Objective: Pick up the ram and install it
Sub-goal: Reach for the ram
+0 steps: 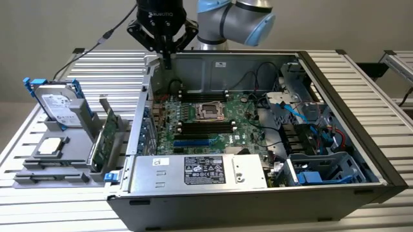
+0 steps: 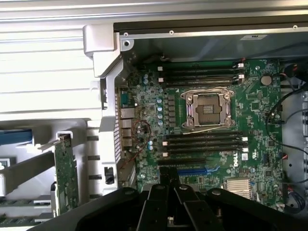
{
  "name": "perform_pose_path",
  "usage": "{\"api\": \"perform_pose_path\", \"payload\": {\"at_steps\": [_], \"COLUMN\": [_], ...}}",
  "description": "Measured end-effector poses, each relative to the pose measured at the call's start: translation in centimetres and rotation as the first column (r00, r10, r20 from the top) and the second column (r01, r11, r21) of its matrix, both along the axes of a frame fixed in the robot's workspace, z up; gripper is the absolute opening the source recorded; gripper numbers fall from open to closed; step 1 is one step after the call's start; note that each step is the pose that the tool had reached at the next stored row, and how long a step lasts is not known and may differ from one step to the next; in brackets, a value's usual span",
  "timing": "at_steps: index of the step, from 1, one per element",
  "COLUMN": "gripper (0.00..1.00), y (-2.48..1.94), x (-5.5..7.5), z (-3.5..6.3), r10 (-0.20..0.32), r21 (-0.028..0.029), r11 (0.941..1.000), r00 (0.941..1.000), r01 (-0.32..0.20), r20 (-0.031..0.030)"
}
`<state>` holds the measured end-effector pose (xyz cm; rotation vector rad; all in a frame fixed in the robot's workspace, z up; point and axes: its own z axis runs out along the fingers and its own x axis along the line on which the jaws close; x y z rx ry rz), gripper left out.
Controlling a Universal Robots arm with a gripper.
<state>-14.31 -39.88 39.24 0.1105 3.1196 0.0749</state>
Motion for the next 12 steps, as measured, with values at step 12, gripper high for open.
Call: {"api": "perform_pose_path", "payload": {"at_steps": [12], "gripper": [0.11], "y": [0.0], "x": [-5.4], "z": [-0.68], "r10": [0.0], "r21": [-0.0014], "r11": [1.0], "r00": [0.9999], "r01": [0.0], "r20": [-0.0145]}}
